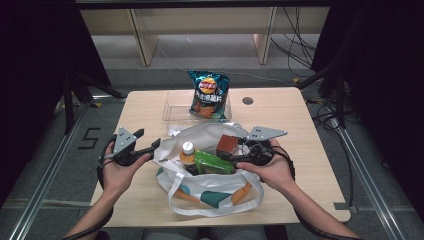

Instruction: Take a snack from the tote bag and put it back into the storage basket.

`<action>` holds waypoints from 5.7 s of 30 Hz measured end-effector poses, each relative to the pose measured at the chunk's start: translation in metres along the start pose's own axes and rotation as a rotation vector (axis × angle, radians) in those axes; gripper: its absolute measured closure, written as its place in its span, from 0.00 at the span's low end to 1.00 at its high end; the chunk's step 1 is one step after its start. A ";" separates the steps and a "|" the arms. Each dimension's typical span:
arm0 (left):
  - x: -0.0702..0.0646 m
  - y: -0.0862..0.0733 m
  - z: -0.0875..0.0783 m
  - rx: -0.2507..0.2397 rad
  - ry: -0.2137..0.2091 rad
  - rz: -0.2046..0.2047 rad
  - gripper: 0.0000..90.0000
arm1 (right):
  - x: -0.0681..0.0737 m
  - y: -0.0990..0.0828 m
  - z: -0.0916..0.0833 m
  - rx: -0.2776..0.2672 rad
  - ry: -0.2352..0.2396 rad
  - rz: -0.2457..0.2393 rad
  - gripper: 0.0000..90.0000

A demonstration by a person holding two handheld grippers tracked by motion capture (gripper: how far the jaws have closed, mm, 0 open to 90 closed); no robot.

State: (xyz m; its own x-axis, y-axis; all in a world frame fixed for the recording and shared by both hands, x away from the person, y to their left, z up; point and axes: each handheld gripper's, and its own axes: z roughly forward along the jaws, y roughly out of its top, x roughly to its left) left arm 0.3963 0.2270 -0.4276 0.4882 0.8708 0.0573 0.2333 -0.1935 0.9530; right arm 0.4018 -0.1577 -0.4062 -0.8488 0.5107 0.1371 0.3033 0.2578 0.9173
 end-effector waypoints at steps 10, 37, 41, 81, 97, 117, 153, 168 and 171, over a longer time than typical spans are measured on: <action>0.000 0.000 0.000 -0.006 -0.003 0.000 0.34 | 0.001 0.002 -0.007 -0.001 -0.064 -0.021 0.43; 0.000 0.000 0.000 0.007 0.005 0.010 0.35 | -0.002 0.040 -0.026 -0.101 -0.138 0.022 0.43; 0.000 0.000 0.000 0.005 0.009 0.008 0.35 | -0.003 0.046 -0.027 -0.116 -0.156 0.018 0.43; 0.000 0.001 0.000 0.004 0.009 0.008 0.35 | -0.014 0.084 -0.031 -0.203 -0.245 0.021 0.43; -0.001 0.001 0.001 0.003 0.007 0.006 0.35 | -0.019 0.097 -0.027 -0.217 -0.258 0.032 0.43; -0.001 0.001 0.001 0.002 0.006 0.003 0.35 | -0.017 0.117 -0.029 -0.239 -0.244 0.040 0.44; -0.001 0.001 0.001 -0.001 0.007 0.002 0.35 | -0.050 0.148 -0.005 -0.274 -0.388 0.059 0.44; -0.001 0.001 0.000 -0.003 0.008 0.000 0.35 | -0.059 0.145 0.013 -0.262 -0.441 0.083 0.44; -0.001 0.001 0.000 -0.003 0.007 0.000 0.35 | -0.059 0.145 0.015 -0.257 -0.449 0.085 0.44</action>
State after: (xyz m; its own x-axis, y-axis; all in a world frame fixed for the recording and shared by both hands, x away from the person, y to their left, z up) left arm 0.3966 0.2259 -0.4264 0.4822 0.8740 0.0593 0.2306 -0.1919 0.9539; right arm 0.5024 -0.1381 -0.2874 -0.5398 0.8367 0.0929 0.1991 0.0196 0.9798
